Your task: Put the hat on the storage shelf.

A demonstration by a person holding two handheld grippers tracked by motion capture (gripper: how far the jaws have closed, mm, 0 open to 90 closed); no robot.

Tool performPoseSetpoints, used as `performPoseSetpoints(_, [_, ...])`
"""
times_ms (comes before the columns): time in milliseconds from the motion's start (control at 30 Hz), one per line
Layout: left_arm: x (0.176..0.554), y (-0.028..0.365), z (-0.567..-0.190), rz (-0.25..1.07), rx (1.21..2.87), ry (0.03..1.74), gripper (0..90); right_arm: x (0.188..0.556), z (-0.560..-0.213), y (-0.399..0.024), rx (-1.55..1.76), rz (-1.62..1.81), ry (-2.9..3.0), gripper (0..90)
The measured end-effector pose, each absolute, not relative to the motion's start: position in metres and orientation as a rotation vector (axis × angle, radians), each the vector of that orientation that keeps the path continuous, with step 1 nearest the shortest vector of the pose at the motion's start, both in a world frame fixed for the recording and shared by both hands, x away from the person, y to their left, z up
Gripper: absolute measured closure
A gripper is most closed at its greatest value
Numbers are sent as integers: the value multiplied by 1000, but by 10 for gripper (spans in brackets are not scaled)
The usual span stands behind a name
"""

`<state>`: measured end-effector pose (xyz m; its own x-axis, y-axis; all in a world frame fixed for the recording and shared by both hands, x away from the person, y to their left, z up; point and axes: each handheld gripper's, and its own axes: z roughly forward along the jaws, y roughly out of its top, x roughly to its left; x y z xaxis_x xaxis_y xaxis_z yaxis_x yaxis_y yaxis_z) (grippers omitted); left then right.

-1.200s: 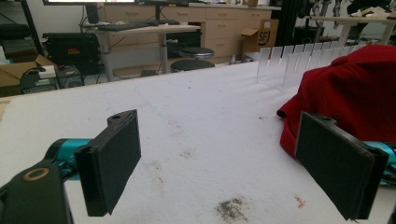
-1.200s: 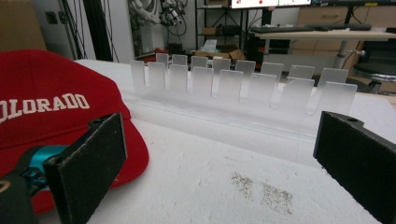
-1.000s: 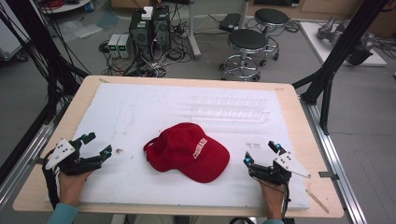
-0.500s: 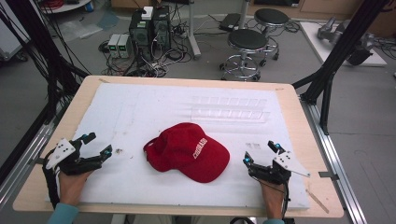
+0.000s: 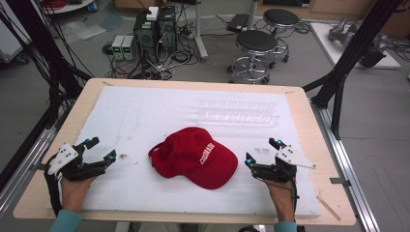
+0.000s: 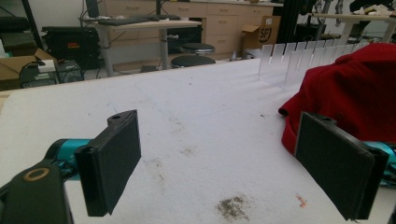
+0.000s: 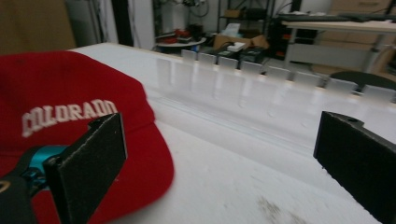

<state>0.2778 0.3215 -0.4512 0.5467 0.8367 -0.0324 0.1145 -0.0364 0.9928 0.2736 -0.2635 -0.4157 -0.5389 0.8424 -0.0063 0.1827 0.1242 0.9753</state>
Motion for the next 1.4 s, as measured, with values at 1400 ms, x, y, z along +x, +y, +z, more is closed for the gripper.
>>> performPoseSetpoints(1400, [278,322,-451,705,1511,858,149,315,-394,-116,512,1179,2511,217])
